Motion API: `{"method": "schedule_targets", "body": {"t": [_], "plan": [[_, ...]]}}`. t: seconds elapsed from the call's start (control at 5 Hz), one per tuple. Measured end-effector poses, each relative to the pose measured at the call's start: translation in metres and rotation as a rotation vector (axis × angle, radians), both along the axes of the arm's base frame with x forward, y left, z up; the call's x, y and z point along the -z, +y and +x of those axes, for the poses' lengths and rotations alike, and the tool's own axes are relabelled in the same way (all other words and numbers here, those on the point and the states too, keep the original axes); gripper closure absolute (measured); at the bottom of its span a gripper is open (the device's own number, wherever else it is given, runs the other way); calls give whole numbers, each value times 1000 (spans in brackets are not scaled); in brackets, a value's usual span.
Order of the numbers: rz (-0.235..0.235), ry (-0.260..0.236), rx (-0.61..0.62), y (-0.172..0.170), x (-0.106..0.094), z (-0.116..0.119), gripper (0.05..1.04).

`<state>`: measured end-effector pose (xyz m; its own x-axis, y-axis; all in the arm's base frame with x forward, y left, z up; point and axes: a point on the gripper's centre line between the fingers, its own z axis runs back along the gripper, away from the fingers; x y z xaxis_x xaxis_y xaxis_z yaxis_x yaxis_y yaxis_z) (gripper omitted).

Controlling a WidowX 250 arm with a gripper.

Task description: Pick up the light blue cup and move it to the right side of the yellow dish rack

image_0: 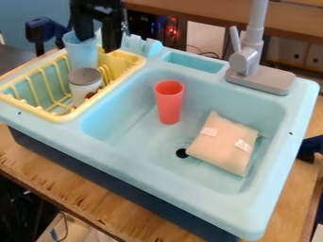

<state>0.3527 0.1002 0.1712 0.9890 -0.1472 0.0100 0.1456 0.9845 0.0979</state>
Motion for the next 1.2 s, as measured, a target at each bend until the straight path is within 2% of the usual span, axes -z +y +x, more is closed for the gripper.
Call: {"method": "schedule_targets", "body": {"t": [0.2,0.6,0.8,1.0,1.2], "plan": [[-17,8,0,4,7,2,138],[-39,57,-7,2,15,0,701],[-38,63,-18,3,14,-1,899],[-47,55,-34,7,12,-3,987],[-53,-18,-40,10,-11,-7,1002]]}}
